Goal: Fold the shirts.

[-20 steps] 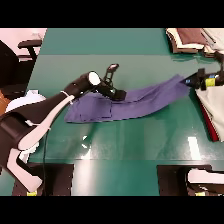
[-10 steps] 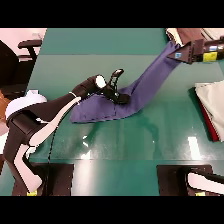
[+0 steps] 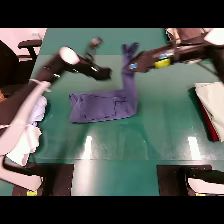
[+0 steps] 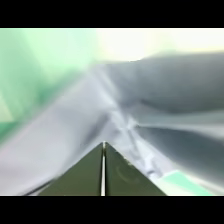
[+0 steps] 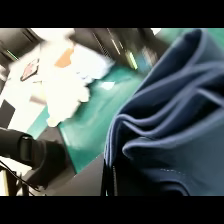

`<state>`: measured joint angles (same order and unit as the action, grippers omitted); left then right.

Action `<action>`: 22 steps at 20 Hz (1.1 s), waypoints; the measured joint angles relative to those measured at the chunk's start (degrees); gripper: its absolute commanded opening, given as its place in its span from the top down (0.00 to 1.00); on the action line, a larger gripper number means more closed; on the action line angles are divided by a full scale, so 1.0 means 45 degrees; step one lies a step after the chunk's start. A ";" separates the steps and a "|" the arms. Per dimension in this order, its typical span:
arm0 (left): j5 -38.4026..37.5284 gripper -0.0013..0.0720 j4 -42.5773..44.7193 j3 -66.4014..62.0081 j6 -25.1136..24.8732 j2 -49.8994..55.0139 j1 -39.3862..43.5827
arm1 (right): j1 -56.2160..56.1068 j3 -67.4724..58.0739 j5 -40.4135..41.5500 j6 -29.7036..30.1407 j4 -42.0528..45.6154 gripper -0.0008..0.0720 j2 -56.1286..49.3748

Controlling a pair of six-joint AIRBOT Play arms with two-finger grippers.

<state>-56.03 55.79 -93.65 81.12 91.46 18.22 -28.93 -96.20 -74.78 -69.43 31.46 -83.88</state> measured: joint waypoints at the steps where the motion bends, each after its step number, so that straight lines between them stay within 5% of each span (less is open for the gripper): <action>1: -0.0136 0.95 0.0345 -0.0019 0.0000 -0.0782 -0.0636 | -0.0733 -0.0369 0.0403 0.0049 -0.0005 0.96 -0.0481; 2: -0.0311 0.95 0.0724 -0.0024 0.0000 -0.1481 -0.1200 | -0.1511 -0.0835 0.0933 0.0092 -0.0019 0.83 -0.1083; 3: -0.0427 0.95 0.1137 -0.0034 -0.0005 -0.2200 -0.1792 | -0.2181 -0.1292 0.1379 0.0121 -0.0010 0.46 -0.1685; 4: -0.0573 0.95 0.1496 -0.0044 -0.0005 -0.2807 -0.2302 | -0.2837 -0.1821 0.1826 0.0146 -0.0024 0.31 -0.2351; 11: -0.2059 0.95 0.2633 -0.0034 -0.0029 -0.4983 -0.4206 | -0.3823 -0.3381 0.1331 -0.0457 0.2293 0.33 -0.4527; 14: -0.2482 0.95 0.2764 -0.0024 -0.0029 -0.5163 -0.4143 | -0.2399 -0.1637 0.0967 -0.1020 0.3473 0.33 -0.3784; 17: -0.2603 0.95 0.2793 -0.0024 -0.0034 -0.5202 -0.3716 | -0.0437 0.0908 0.0937 -0.1724 0.3997 0.09 -0.2812; 22: -0.2414 0.95 0.2822 -0.0024 -0.0092 -0.4935 -0.2807 | 0.1914 0.4250 0.1477 -0.2331 0.3249 0.15 -0.2409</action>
<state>-66.89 68.49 -93.76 80.71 69.25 5.58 -20.32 -77.08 -68.14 -79.92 46.09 -94.72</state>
